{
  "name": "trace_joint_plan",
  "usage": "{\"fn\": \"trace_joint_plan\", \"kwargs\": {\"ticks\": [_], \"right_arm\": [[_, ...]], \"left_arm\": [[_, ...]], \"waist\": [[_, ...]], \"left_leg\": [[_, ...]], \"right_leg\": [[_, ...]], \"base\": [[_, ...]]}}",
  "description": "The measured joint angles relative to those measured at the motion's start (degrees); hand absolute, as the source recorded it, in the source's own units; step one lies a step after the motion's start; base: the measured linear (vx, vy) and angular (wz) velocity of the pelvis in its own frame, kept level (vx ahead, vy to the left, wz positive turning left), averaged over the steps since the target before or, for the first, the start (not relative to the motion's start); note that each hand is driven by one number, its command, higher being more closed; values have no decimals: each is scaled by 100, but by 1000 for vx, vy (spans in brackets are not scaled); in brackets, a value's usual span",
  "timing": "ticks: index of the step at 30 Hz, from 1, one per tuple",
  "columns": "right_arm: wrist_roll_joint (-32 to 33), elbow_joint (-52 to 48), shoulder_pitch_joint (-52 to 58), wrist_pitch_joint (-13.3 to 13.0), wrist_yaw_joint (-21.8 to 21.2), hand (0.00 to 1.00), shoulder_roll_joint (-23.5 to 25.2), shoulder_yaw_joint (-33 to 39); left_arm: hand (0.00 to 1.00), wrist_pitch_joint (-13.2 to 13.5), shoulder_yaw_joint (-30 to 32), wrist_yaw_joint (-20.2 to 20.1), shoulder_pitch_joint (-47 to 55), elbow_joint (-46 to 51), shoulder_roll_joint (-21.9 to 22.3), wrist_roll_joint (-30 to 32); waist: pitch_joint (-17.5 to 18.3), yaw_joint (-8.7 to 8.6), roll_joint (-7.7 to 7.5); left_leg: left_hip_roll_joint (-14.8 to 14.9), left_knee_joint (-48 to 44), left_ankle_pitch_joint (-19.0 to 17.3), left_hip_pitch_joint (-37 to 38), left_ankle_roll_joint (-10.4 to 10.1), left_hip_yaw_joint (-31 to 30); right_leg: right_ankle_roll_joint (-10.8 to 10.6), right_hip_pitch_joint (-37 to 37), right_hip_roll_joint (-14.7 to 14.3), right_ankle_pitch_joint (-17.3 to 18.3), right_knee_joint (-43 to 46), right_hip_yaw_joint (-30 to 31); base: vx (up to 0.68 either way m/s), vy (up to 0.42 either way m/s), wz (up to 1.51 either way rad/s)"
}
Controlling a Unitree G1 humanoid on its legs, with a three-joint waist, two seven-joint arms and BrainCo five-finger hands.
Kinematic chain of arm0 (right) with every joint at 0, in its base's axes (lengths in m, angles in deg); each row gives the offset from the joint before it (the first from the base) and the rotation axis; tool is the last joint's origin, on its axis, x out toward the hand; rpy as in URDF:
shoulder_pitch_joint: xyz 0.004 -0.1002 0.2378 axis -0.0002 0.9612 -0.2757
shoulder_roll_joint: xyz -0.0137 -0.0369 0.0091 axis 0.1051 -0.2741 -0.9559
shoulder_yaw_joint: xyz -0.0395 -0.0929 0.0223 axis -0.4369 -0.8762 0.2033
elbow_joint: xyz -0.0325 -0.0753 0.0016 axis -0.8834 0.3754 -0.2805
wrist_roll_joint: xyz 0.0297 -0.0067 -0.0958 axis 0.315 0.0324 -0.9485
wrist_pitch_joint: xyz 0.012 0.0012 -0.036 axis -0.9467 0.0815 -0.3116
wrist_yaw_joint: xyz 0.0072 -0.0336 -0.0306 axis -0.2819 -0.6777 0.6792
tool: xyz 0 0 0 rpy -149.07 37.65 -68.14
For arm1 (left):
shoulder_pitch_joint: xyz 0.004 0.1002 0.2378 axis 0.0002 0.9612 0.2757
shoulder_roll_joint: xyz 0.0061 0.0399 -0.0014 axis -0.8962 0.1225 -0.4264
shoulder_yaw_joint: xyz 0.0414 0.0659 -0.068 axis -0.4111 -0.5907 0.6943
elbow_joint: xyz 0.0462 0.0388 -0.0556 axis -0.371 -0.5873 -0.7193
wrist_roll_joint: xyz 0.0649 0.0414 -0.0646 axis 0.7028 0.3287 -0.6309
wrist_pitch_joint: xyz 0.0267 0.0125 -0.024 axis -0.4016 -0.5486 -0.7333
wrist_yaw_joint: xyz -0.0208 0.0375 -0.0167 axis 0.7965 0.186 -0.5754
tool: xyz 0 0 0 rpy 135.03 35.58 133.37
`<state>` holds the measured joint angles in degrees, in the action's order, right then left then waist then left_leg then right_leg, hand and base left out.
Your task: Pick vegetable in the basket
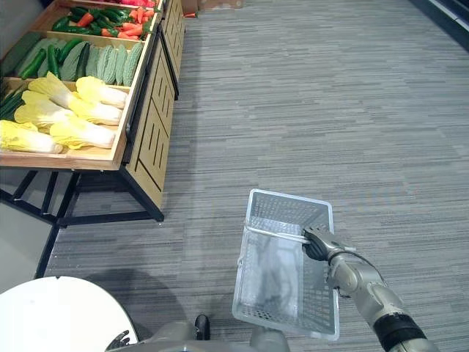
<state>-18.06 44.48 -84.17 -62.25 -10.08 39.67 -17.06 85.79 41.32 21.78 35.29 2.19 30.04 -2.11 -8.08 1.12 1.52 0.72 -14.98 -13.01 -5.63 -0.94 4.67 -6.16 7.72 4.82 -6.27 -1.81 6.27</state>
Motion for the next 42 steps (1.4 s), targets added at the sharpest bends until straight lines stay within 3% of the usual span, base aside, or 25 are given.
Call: {"fn": "trace_joint_plan", "kwargs": {"ticks": [4, 6, 7, 10, 11, 12, 15, 17, 18, 19, 21, 22, 25, 27, 28, 30, 33, 35, 36, 37, 38, 39, 40, 41, 42], "right_arm": [[0, 206, 38, 59, 125, 100, 316, 364], [2, 203, 36, 126, 250, 100, 510, 604], [7, 209, 45, 150, 292, 100, 592, 620], [9, 261, 75, 152, 357, 100, 717, 623], [9, 298, 74, 153, 357, 100, 730, 624], [10, 420, 72, 158, 366, 100, 750, 645], [16, 447, 64, 253, 379, 100, 765, 876], [15, 447, 125, 299, 380, 100, 850, 1026], [15, 446, 224, 348, 394, 100, 993, 1120], [16, 457, 236, 378, 415, 100, 1018, 1203], [17, 449, 233, 401, 406, 100, 1075, 1261], [19, 448, 220, 401, 406, 100, 1103, 1261], [55, 434, 325, 403, 409, 100, 1121, 1263], [67, 448, 389, 437, 411, 100, 1127, 1252], [68, 446, 404, 441, 414, 100, 1132, 1249], [132, 447, 429, 450, 422, 100, 1098, 1258], [177, 485, 424, 499, 448, 100, 1050, 1268], [177, 589, 368, 497, 486, 100, 1049, 1268], [177, 655, 360, 496, 543, 100, 1048, 1265], [176, 671, 354, 496, 546, 100, 1050, 1262], [173, 677, 315, 498, 550, 100, 1052, 1237], [170, 715, 228, 499, 556, 100, 1052, 1160], [171, 732, 212, 498, 563, 100, 1052, 1129], [174, 837, 168, 497, 594, 100, 1129, 993], [171, 857, 113, 494, 595, 100, 1249, 847]], "left_arm": [[0, -5, -325, 36, -86, 2, -139, 24], [0, -5, -524, 89, -180, -1, -234, 47], [0, -5, -654, 115, -224, 6, -317, 59], [0, -7, -781, 166, -438, 129, -362, 210], [0, -7, -827, 175, -521, 179, -364, 216], [0, -4, -935, 186, -723, 374, -351, 226], [0, 11, -980, 302, -1101, 728, -371, 267], [0, 20, -976, 382, -1181, 851, -409, 267], [0, 41, -975, 409, -1154, 1007, -507, 266], [0, 42, -970, 426, -1183, 1006, -459, 265], [0, 81, -913, 438, -1186, 1007, -354, 263], [0, 80, -876, 433, -1175, 982, -287, 257], [0, 71, -863, 363, -1116, 698, -124, 257], [0, 75, -850, 343, -991, 603, -106, 262], [0, 70, -802, 339, -893, 549, -117, 262], [0, 56, -719, 317, -718, 547, -117, 242], [0, 83, -503, 319, -593, 533, -131, 275], [0, 85, -502, 303, -463, 495, -66, 298], [0, 82, -485, 297, -355, 412, -27, 453], [0, 81, -472, 295, -328, 390, -20, 469], [0, 74, -408, 276, -171, 338, 1, 521], [0, 16, -285, 257, 44, 292, 46, 603], [0, 3, -261, 258, 92, 269, 57, 631], [0, -46, -143, 245, 265, 118, 68, 676], [0, -60, -66, 225, 402, 82, 69, 685]], "waist": [[-59, 0, -21], [-255, -123, -88], [-300, -243, -133], [-331, -405, -183], [-357, -409, -183], [-432, -405, -145], [-548, -433, -96], [-546, -472, -136], [-454, -577, -235], [-456, -575, -106], [-368, -559, 66], [-366, -552, 69], [-367, -559, 52], [-370, -498, 39], [-376, -406, 28], [-420, -292, -47], [-424, -112, -44], [-421, -18, -41], [-376, 81, 44], [-362, 97, 67], [-317, 183, 184], [-309, 277, 324], [-310, 292, 342], [-284, 402, 295], [-240, 498, 85]], "left_leg": [[112, 121, -126, 373, 191, 287], [103, 230, -269, 727, 434, 429], [58, 329, -270, 923, 540, 486], [78, 598, -258, 1123, 601, 556], [115, 597, -269, 1114, 569, 553], [215, 565, -259, 1116, 345, 555], [331, 691, -379, 1381, 1, 451], [426, 730, -535, 1588, -265, 324], [561, 659, -723, 1749, -533, 29], [737, 562, -755, 1752, -585, -90], [1090, -102, -595, 1377, -668, -468], [1161, -490, -385, 1232, -654, -643], [1291, -2012, 968, 657, -506, -837], [1470, -3241, 945, 148, -419, -548], [1521, -3797, 739, -161, -329, -329], [1447, -4129, 500, -694, -205, -45], [1218, -3620, 184, -1573, -203, 378], [765, -2031, 227, -1751, -231, 432], [515, -563, 550, -1724, -266, 320], [461, -274, 668, -1714, -277, 236], [406, 682, 1065, -1733, -350, -71], [561, 1064, 1158, -1849, -327, -303], [599, 1084, 1159, -1835, -326, -314], [621, 889, 1682, -1796, -325, -157], [475, 669, 1898, -1775, -232, 10]], "right_leg": [[157, 721, -246, 195, 1717, -56], [222, 978, -185, 233, 2744, -313], [365, 1133, -29, 355, 3232, -545], [546, 1315, 120, 521, 2916, -1109], [535, 1324, 122, 512, 2668, -1166], [428, 1331, 136, 439, 2012, -1257], [158, 1309, 268, 213, 780, -1318], [156, 1292, 345, 209, 723, -1420], [219, 1296, 366, -101, 1090, -1489], [197, 1381, 262, -31, 1418, -1602], [468, 1555, 28, 467, 1984, -1860], [571, 1552, -29, 666, 2193, -1944], [767, 980, -127, 1121, 2244, -2209], [799, 473, -243, 1273, 1928, -2200], [850, 155, -306, 1306, 1688, -2184], [837, -281, -318, 1374, 1315, -2196], [778, -747, -265, 1428, 955, -2361], [620, -1018, -131, 1494, 735, -2453], [530, -1184, -114, 1576, 582, -2473], [537, -1215, -119, 1606, 546, -2477], [473, -1330, -183, 1713, 453, -2459], [273, -1478, -283, 1889, 452, -2387], [260, -1524, -292, 1935, 466, -2367], [149, -1704, -206, 2100, 545, -2229], [173, -1739, 27, 2234, 662, -2076]], "base": [[-12, 60, -56], [-99, 30, -37], [-64, 46, -11], [94, 52, -16], [190, -13, -6], [259, -41, -3], [442, -140, 15], [520, -300, 54], [566, -371, 65], [466, -316, 48], [472, -363, 11], [623, -489, 15], [524, -368, 30], [373, -222, 8], [352, -173, -5], [328, -129, 10], [254, -12, 29], [279, 98, 25], [291, 148, 16], [384, 217, 7], [365, 225, -14], [378, 238, -20], [434, 270, -32], [469, 268, -31], [490, 257, -36]]}}
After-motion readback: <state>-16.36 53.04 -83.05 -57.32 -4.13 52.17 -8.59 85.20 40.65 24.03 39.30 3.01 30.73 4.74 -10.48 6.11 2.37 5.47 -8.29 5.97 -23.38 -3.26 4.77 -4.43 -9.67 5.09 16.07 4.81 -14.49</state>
